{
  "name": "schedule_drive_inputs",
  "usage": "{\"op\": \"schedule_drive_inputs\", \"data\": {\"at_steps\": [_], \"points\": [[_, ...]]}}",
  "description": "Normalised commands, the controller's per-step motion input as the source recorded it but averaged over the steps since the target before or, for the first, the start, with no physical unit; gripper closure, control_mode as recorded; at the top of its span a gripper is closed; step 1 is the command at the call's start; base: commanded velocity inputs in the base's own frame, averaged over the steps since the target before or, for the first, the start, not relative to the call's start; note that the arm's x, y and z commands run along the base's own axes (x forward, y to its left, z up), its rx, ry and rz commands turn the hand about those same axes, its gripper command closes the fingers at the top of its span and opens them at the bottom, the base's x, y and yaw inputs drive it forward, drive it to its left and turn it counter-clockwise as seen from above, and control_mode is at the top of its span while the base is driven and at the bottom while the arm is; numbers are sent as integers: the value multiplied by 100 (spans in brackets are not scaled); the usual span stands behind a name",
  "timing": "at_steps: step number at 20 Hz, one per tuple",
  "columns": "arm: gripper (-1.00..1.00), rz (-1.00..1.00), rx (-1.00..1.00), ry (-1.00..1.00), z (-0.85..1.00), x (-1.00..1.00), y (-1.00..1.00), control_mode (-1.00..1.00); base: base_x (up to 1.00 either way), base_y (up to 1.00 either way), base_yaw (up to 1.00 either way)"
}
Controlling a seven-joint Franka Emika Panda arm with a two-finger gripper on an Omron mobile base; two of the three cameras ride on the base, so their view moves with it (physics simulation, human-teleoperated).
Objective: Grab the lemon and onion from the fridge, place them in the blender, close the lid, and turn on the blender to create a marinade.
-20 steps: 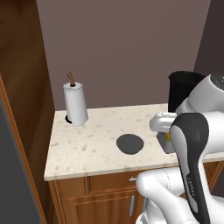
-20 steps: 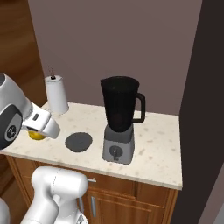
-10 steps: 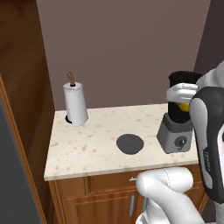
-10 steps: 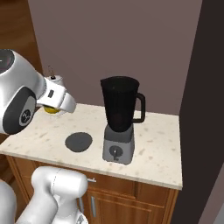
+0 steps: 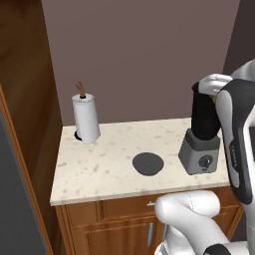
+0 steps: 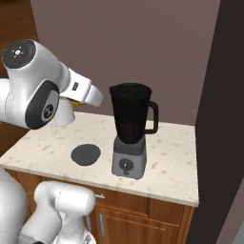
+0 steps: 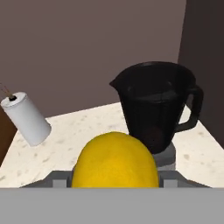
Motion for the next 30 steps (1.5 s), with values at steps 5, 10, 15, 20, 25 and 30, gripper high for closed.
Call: {"op": "schedule_drive_inputs", "data": {"at_steps": [5, 10, 15, 20, 25, 30], "points": [[100, -11, 0, 0, 7, 61, -61, -100, 0, 0, 0], [100, -2, 0, 6, 10, 63, -62, -100, 0, 0, 0], [100, 0, 0, 27, -18, 65, -31, -100, 0, 0, 0], [100, 0, 0, 25, -53, 52, -4, -100, 0, 0, 0], [100, 0, 0, 7, -61, 7, 0, -100, 0, 0, 0], [100, 1, 0, 1, -51, -6, 0, -100, 0, 0, 0]]}}
